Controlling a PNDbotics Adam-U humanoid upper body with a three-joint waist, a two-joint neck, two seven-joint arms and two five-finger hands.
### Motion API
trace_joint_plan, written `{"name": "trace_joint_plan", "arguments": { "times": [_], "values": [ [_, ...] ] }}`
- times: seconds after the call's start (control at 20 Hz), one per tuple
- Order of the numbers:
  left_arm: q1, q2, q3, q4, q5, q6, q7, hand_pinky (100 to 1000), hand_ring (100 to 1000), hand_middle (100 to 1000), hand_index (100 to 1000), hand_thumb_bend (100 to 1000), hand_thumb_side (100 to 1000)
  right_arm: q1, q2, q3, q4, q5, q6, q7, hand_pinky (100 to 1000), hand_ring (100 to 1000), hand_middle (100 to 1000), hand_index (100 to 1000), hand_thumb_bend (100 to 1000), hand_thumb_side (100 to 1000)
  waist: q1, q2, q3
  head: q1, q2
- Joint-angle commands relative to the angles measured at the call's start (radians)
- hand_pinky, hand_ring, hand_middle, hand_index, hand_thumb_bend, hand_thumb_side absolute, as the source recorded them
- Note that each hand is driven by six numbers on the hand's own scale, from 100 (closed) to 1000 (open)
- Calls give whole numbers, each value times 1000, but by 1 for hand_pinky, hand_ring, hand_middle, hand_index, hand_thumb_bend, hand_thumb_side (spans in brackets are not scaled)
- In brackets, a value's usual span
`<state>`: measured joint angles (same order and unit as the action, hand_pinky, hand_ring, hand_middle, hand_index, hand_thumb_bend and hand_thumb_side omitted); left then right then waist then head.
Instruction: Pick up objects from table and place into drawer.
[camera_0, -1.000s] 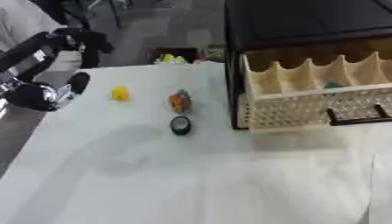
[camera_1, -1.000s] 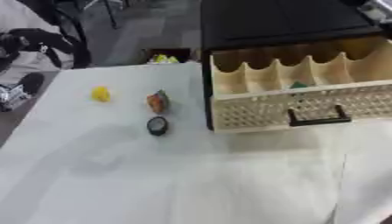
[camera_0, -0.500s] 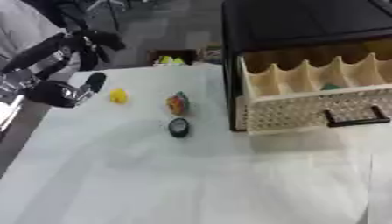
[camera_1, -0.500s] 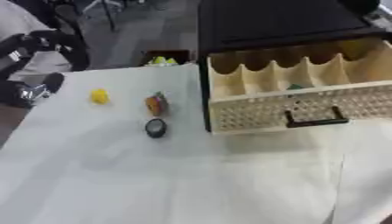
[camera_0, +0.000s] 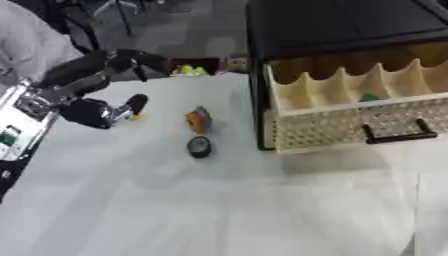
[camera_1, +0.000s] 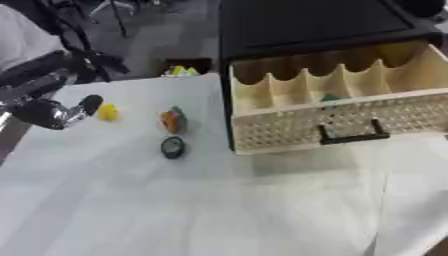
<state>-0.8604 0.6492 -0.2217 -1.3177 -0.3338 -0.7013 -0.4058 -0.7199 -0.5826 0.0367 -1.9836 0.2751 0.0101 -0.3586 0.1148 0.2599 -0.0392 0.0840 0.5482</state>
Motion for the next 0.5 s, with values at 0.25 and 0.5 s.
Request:
{"name": "trace_joint_plan", "arguments": {
  "times": [0.25,0.5],
  "values": [
    [-34,-4,7,51,-99,-206,-185,692,864,832,1000,100,795,-9,-13,-14,-16,-7,-3,4,100,334,329,653,1000,598,1,-11,-11,12,-12],
    [-46,-15,26,115,-177,-206,-136,719,883,843,1000,100,904,-7,-12,-18,-16,-9,-5,1,100,333,326,651,1000,602,6,-5,-23,16,-19]
  ]
}}
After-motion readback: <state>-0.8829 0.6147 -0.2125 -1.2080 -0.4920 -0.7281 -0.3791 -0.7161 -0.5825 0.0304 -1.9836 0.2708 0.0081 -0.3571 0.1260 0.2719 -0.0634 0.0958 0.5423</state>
